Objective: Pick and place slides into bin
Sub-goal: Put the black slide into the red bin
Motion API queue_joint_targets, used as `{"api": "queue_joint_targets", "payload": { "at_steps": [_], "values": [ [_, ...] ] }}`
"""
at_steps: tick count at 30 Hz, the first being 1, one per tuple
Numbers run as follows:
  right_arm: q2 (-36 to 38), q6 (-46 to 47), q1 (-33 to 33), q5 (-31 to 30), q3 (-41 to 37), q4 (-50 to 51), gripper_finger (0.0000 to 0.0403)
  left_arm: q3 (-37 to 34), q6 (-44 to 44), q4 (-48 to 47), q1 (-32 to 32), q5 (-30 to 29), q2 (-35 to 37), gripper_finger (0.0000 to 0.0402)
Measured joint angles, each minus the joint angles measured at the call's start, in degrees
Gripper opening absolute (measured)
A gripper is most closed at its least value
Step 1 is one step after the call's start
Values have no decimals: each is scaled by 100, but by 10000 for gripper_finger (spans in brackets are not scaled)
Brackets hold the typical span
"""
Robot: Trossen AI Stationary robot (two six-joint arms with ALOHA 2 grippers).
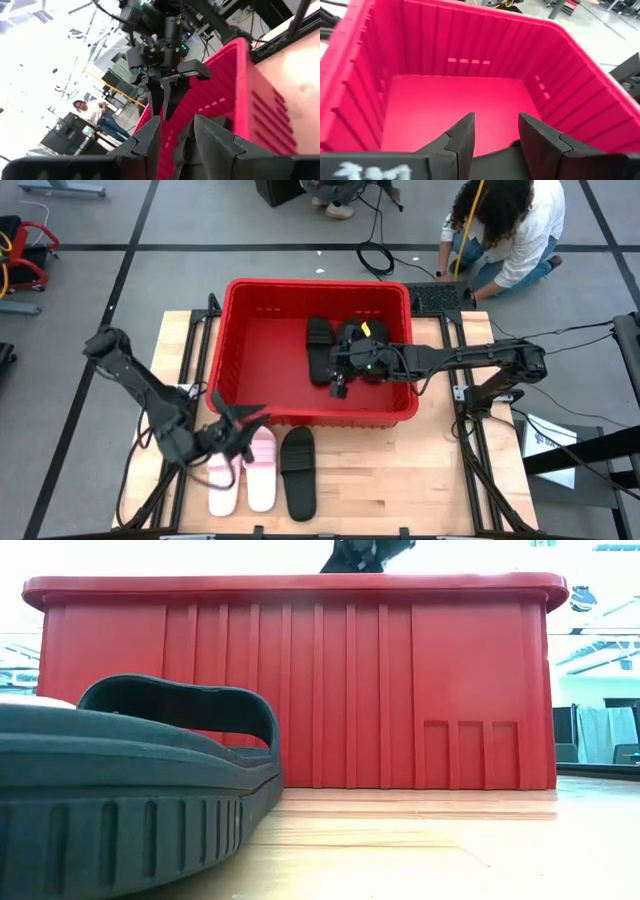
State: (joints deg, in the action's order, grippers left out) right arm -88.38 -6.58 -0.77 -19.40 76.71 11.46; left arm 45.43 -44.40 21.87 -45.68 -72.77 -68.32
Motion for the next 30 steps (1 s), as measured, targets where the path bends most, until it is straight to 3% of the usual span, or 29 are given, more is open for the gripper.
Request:
{"api": "queue_joint_targets", "payload": {
  "at_steps": [5,8,11,21,30],
  "values": [
    [0,139,321,2,0,4,139,0,-767,1006,-571,-300,-489,127],
    [0,143,477,4,0,4,139,142,-835,1497,-784,-797,-787,127],
    [0,141,628,-1,0,0,139,474,-585,1516,-912,-1342,-1147,127],
    [0,229,939,-4,0,0,139,1910,-774,1268,-1020,-1720,-2707,127],
    [0,253,1168,-2,0,102,139,2491,-750,1241,-989,-1727,-3639,127]
  ]
}}
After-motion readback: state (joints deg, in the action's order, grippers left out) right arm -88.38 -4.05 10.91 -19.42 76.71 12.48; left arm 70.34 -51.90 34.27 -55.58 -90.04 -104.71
